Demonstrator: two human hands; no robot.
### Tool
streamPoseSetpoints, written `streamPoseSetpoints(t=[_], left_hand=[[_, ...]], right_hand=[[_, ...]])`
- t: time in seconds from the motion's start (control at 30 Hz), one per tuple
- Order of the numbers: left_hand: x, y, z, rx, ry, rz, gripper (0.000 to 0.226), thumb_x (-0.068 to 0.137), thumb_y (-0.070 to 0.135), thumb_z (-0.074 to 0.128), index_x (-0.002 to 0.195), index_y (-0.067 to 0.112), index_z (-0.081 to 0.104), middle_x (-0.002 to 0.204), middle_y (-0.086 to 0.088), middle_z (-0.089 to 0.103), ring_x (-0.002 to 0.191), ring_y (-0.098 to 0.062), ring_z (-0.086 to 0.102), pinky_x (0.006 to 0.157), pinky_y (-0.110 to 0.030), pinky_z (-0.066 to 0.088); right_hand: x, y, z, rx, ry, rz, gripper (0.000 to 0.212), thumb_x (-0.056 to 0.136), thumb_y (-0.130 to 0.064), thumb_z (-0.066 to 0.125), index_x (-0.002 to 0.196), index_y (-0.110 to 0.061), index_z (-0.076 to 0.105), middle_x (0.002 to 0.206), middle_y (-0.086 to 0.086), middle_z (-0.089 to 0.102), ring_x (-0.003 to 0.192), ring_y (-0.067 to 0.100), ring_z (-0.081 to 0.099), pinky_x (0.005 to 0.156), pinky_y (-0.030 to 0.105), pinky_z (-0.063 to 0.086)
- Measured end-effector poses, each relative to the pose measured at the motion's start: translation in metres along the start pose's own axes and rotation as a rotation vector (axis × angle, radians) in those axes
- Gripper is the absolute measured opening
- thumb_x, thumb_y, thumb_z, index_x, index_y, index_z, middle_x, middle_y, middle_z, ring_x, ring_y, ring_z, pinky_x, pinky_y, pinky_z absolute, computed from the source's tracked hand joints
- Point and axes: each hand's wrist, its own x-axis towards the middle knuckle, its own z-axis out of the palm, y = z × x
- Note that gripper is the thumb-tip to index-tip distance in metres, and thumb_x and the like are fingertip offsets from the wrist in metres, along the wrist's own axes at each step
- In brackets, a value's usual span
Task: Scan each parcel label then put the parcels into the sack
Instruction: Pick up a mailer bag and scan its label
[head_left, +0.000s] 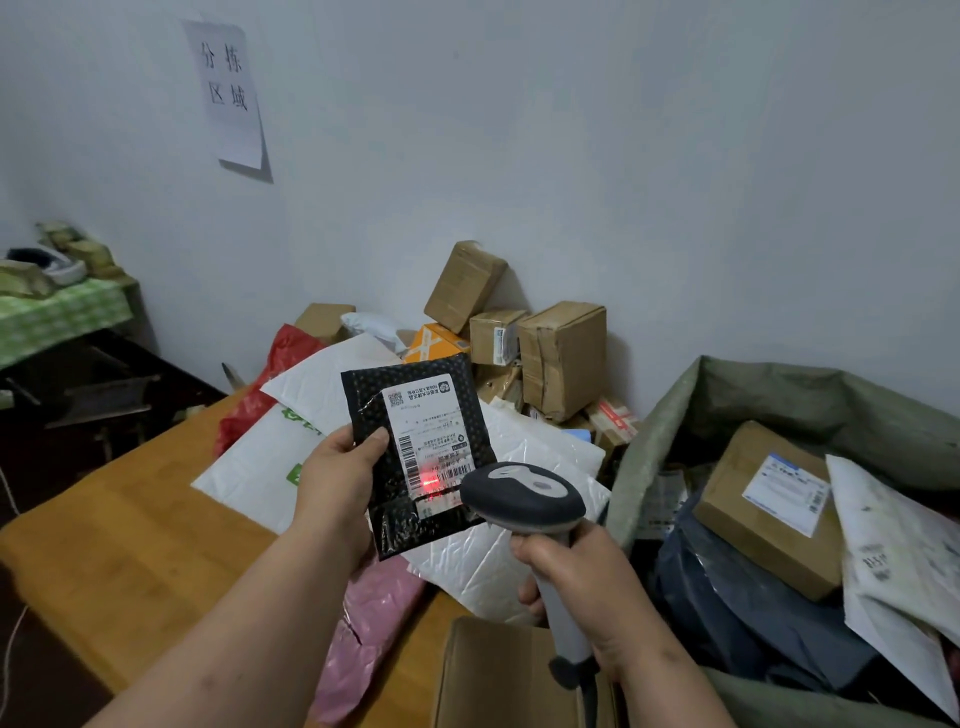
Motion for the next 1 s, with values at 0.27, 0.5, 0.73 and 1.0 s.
streamPoseSetpoints(t=[0.27,0.5,0.73,1.0], left_hand=[[-0.001,0.001,-0.002,0.018,0.000,-0.004,0.010,0.097,0.013,0.061,0.103,0.015,0.069,0.082,-0.007,0.078,0.066,-0.024,0.075,0.047,-0.036,0.057],[-0.001,-0.002,-0.003,0.042,-0.036,-0.024,0.010,0.098,0.012,0.060,0.102,0.015,0.069,0.084,-0.009,0.078,0.066,-0.025,0.075,0.046,-0.036,0.057],[0.008,-0.009,0.000,0.077,-0.108,-0.061,0.012,0.097,0.012,0.061,0.102,0.014,0.071,0.090,-0.011,0.078,0.075,-0.027,0.076,0.051,-0.036,0.059],[-0.005,-0.035,0.049,0.154,-0.312,-0.164,0.016,0.094,0.012,0.065,0.109,0.010,0.066,0.091,-0.016,0.077,0.077,-0.034,0.075,0.058,-0.044,0.060]], right_hand=[[-0.003,-0.001,0.001,-0.006,-0.004,-0.027,0.008,0.084,-0.014,0.071,0.087,-0.008,0.067,0.053,0.005,0.060,0.049,0.015,0.057,0.049,0.026,0.048],[-0.006,-0.003,0.006,-0.019,0.005,-0.001,0.026,0.068,-0.029,0.069,0.087,-0.011,0.068,0.052,0.005,0.063,0.048,0.013,0.060,0.049,0.022,0.048],[-0.007,0.003,0.001,0.016,0.107,0.008,0.021,0.076,-0.028,0.074,0.091,-0.016,0.070,0.059,0.001,0.070,0.057,0.013,0.067,0.056,0.028,0.053],[-0.020,0.028,-0.028,0.337,0.197,0.096,0.019,0.084,-0.020,0.078,0.099,-0.008,0.073,0.070,0.012,0.073,0.063,0.024,0.069,0.059,0.032,0.055]])
